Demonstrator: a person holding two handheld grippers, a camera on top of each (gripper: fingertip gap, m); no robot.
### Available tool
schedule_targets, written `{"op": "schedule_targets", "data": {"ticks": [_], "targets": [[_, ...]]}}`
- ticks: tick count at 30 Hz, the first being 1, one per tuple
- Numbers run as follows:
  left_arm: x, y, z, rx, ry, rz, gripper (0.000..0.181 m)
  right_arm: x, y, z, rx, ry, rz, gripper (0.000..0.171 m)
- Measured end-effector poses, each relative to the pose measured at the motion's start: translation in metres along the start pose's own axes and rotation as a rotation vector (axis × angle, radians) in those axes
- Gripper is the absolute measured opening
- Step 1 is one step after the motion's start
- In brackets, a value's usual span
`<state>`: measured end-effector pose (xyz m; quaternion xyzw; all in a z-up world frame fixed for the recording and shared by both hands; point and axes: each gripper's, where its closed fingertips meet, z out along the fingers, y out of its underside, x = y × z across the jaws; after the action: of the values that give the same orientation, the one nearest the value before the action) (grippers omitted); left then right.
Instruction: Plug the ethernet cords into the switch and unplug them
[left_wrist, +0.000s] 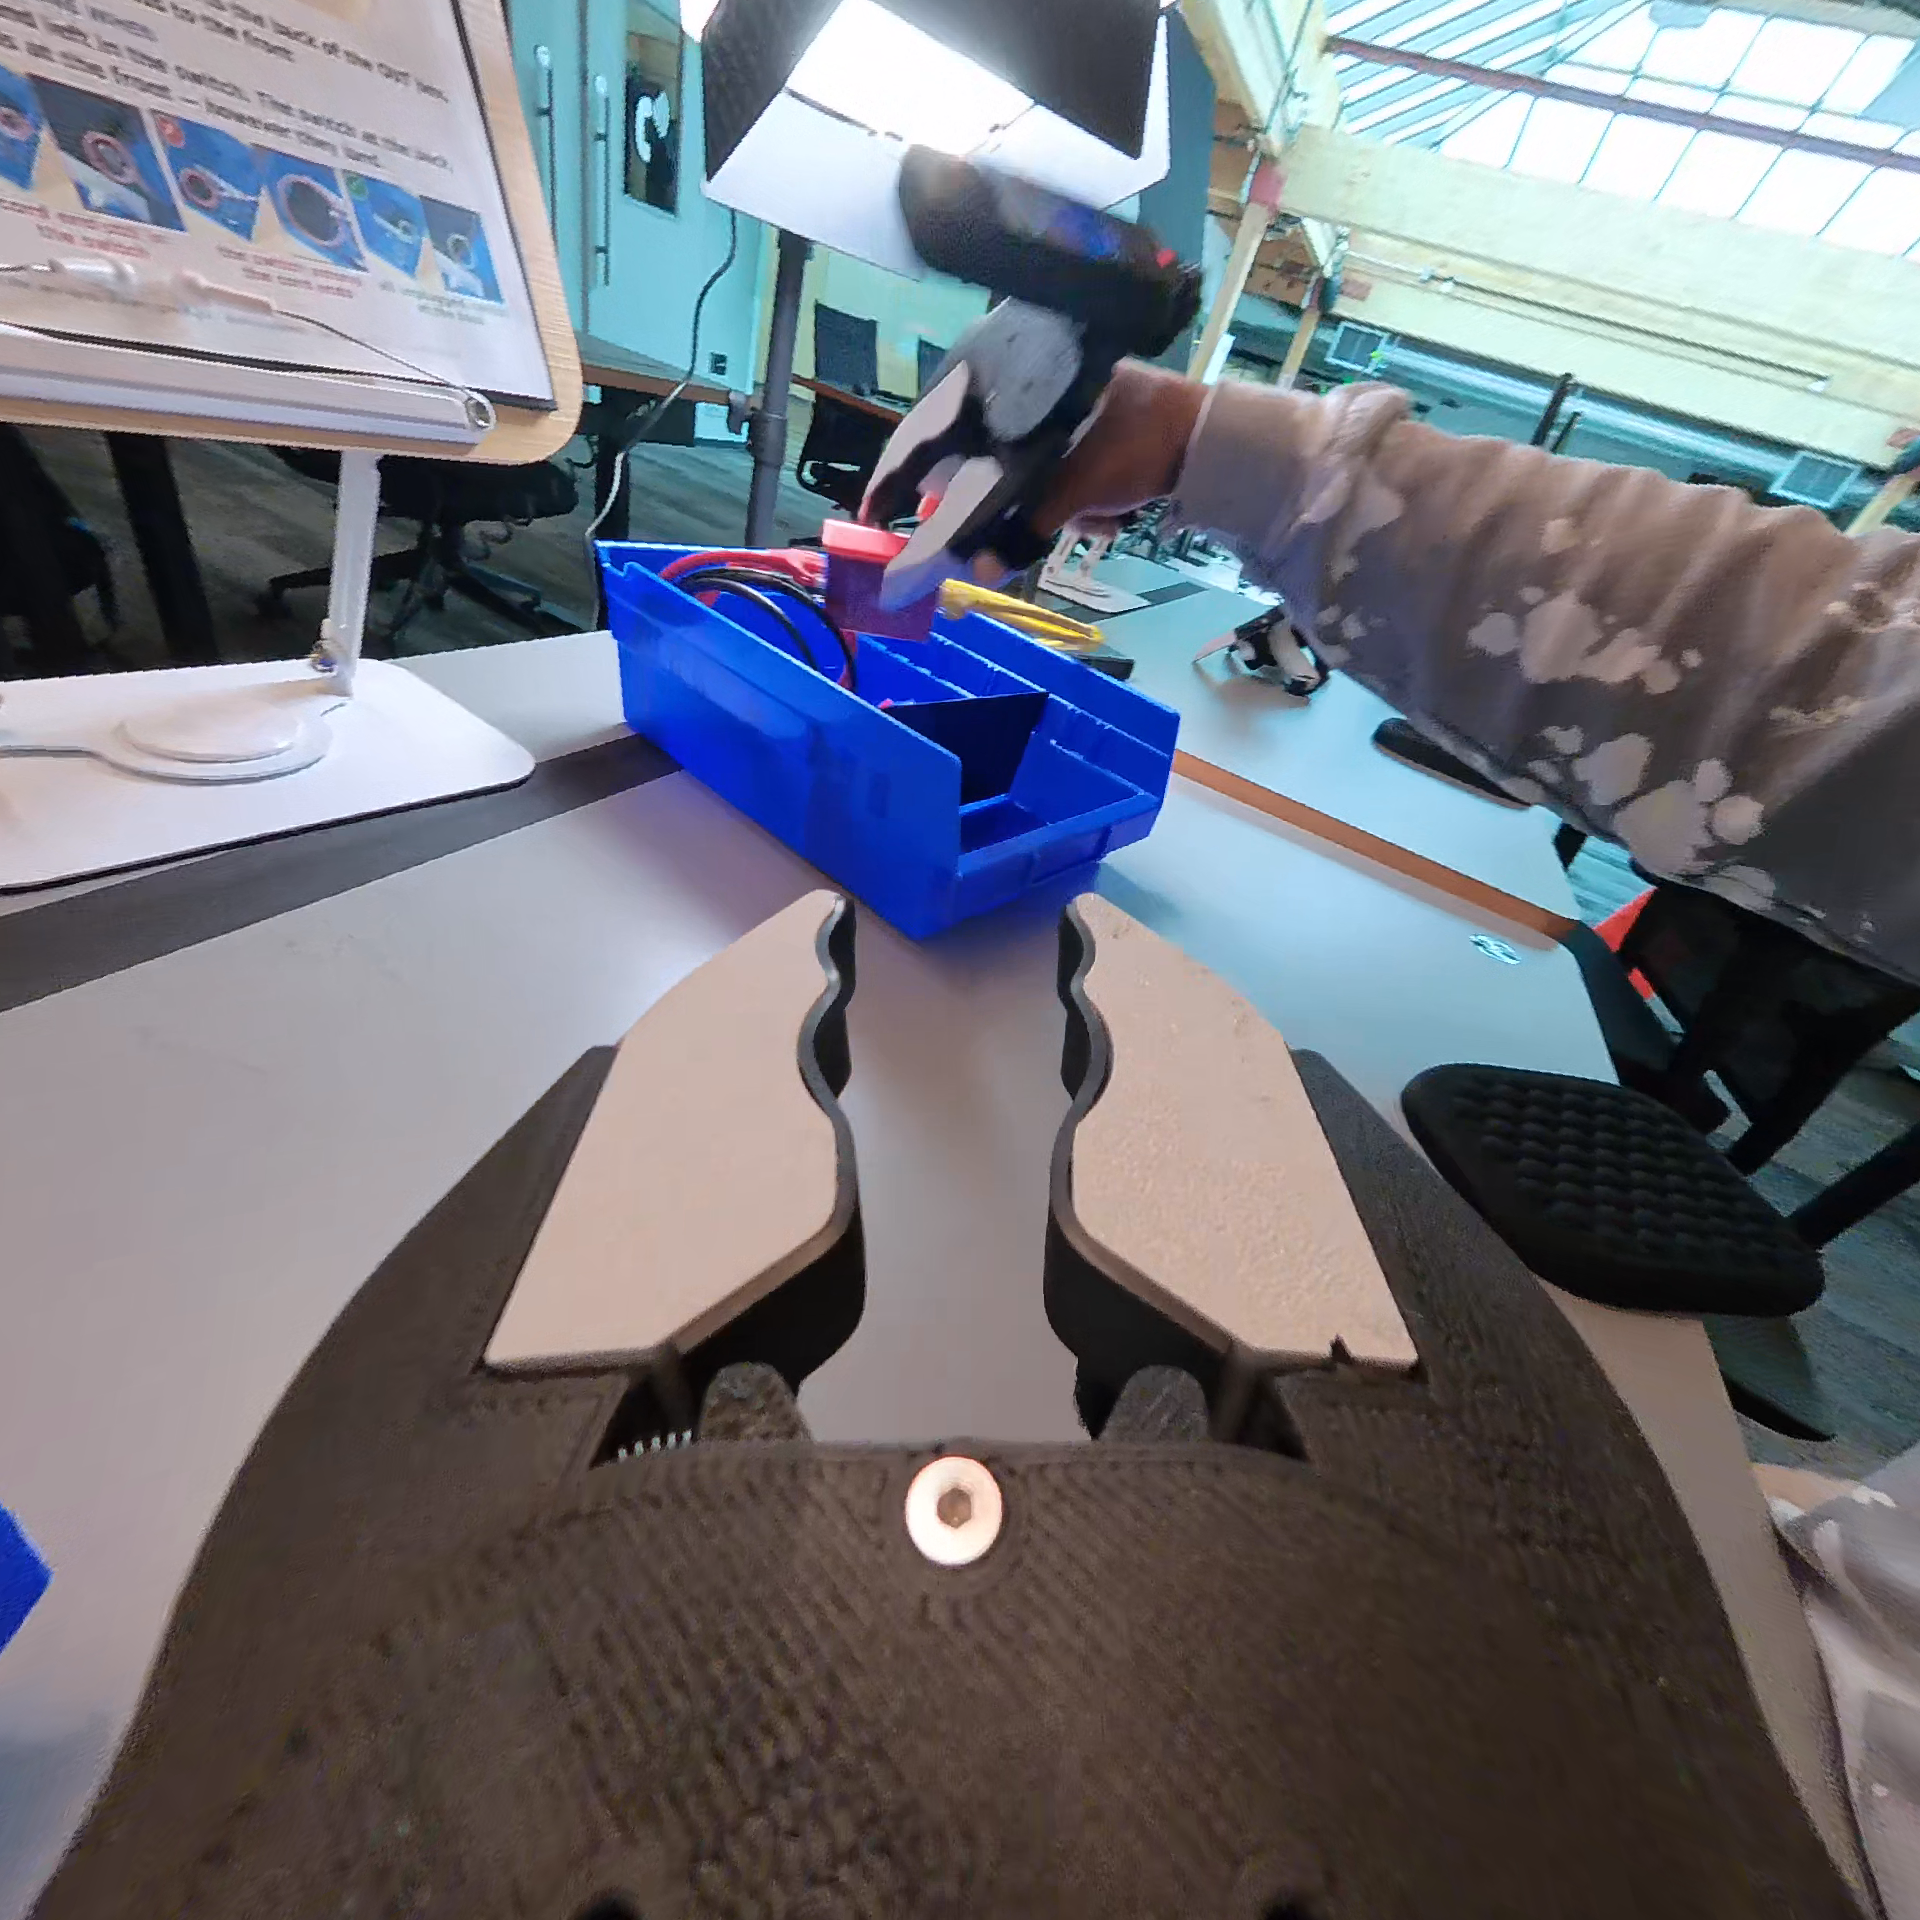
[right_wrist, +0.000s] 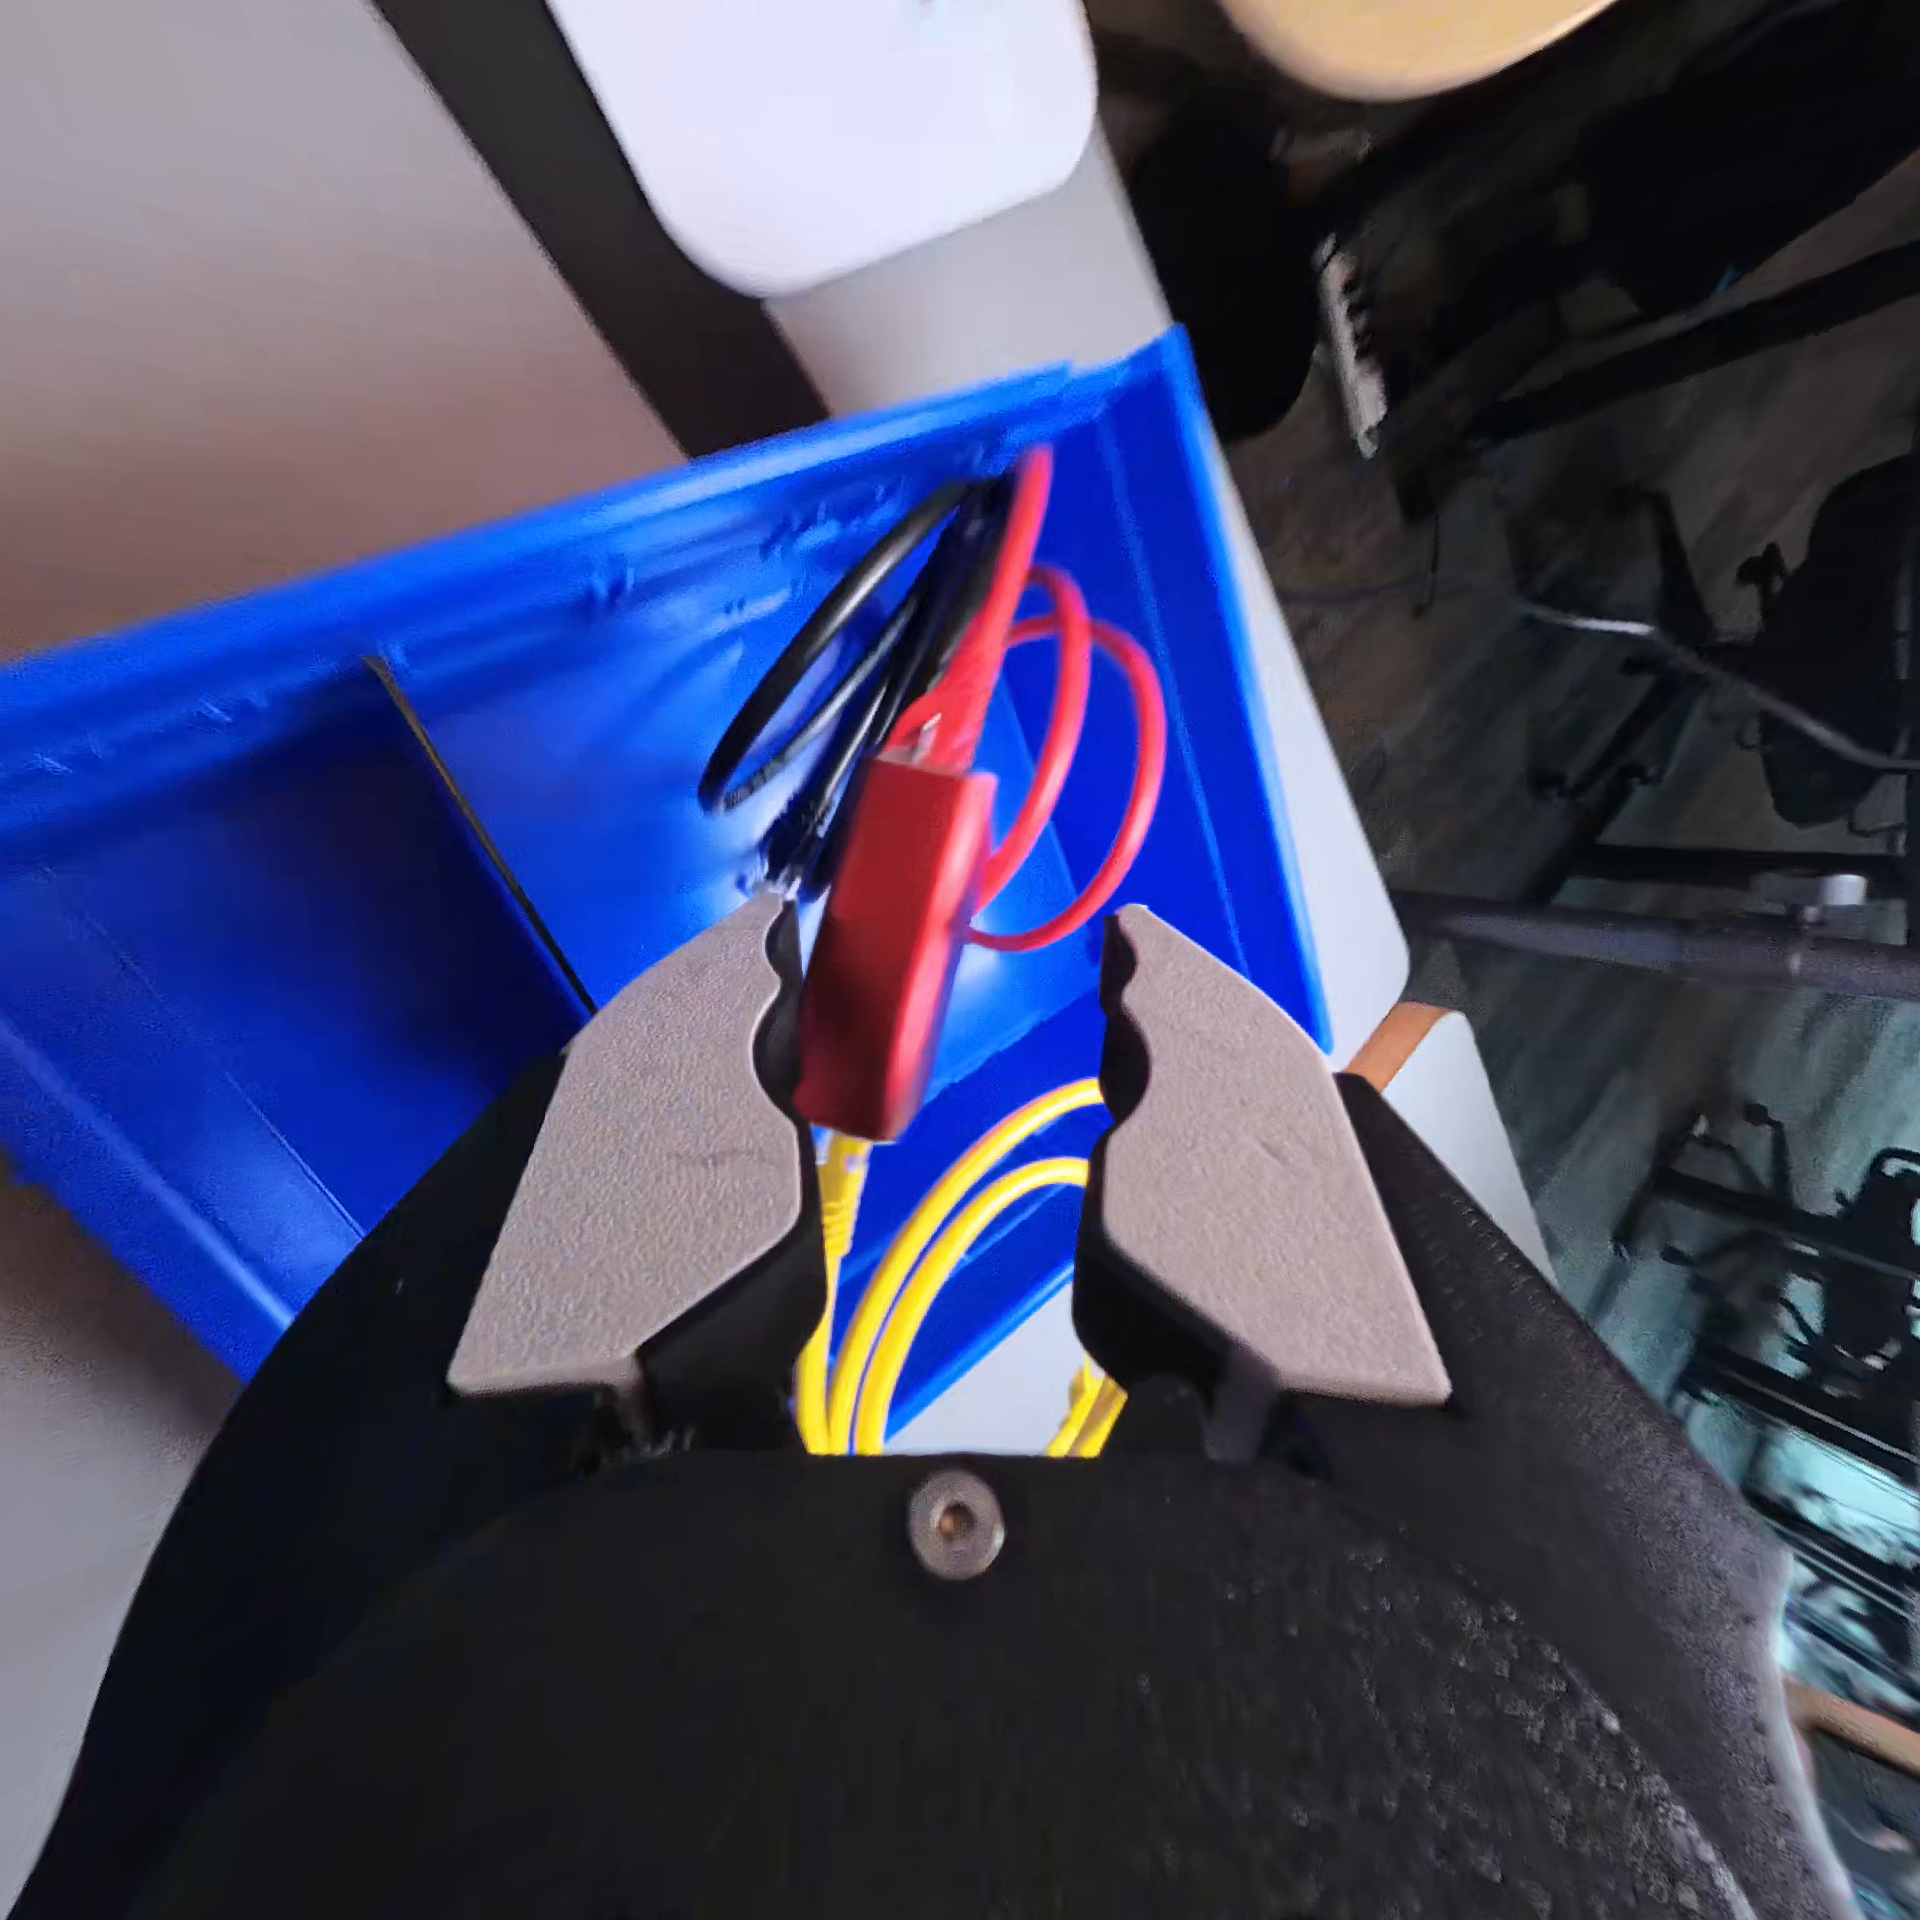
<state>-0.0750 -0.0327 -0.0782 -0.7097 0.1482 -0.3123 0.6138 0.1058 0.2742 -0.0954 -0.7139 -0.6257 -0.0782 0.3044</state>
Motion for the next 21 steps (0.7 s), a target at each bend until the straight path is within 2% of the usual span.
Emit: {"op": "schedule_targets", "data": {"ticks": [5, 10, 17, 21], "targets": [[-0.005, 0.0, -0.001, -0.005, -0.04, 0.007, 0.038, 0.008, -0.026, -0.068, 0.261, 0.093, 0.102, 0.057], [-0.006, -0.001, -0.001, -0.009, -0.063, 0.032, 0.038, -0.044, -0.017, -0.109, 0.413, 0.102, 0.127, 0.055], [-0.005, -0.001, 0.0, -0.012, -0.064, 0.042, 0.038, -0.125, 0.033, -0.119, 0.42, 0.085, 0.145, 0.05], [-0.004, 0.0, 0.001, -0.011, -0.061, 0.035, 0.038, -0.119, 0.07, -0.1, 0.252, 0.322, 0.012, 0.051]]}}
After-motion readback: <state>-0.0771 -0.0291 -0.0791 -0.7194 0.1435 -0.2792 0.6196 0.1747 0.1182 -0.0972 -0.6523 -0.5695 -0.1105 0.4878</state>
